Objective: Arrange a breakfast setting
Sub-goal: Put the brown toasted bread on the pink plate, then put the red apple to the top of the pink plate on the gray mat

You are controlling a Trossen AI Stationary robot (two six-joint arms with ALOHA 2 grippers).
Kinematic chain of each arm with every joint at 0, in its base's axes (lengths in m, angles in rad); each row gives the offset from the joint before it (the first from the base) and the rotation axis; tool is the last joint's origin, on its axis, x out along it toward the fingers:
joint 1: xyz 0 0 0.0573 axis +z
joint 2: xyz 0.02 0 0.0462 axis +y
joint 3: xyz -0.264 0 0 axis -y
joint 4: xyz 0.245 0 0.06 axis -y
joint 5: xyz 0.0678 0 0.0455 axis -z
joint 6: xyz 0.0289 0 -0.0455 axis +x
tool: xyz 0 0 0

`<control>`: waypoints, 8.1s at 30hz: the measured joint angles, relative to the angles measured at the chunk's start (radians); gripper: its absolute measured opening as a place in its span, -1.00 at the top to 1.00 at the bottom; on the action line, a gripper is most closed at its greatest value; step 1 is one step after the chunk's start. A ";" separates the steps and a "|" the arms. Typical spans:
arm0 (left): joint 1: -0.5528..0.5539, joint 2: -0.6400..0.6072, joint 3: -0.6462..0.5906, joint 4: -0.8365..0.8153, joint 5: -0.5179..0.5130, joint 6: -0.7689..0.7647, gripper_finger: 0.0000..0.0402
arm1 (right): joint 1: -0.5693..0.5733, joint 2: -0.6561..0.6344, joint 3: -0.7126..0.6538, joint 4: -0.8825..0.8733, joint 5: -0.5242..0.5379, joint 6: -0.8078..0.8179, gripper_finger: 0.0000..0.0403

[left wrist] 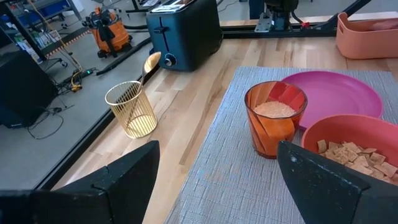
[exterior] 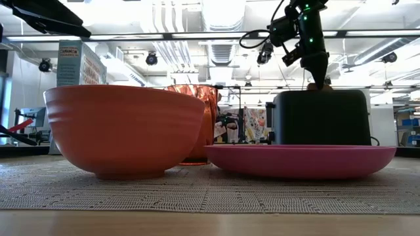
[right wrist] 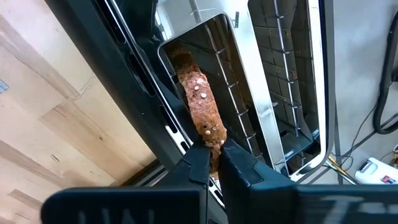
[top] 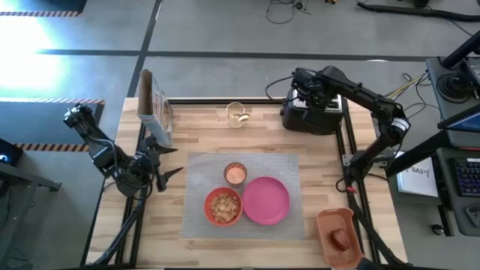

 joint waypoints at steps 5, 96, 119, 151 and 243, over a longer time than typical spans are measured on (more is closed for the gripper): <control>0.000 0.000 0.000 0.000 0.000 0.000 -0.53 | 0.000 -0.012 0.030 -0.016 -0.007 0.000 0.95; -0.001 0.025 0.000 -0.005 0.165 -0.048 -0.53 | 0.869 0.349 0.057 0.432 -0.771 0.676 0.86; -0.001 0.038 0.000 -0.008 0.143 -0.058 -0.53 | 0.856 0.351 0.098 0.124 -0.711 0.750 0.39; 0.000 -0.082 0.000 -0.081 0.060 -0.017 -0.53 | 1.300 0.319 0.097 0.079 -0.579 1.754 0.39; -0.001 -0.076 0.000 -0.164 0.158 -0.113 -0.53 | 1.552 0.184 -0.381 0.451 -0.929 2.348 -0.01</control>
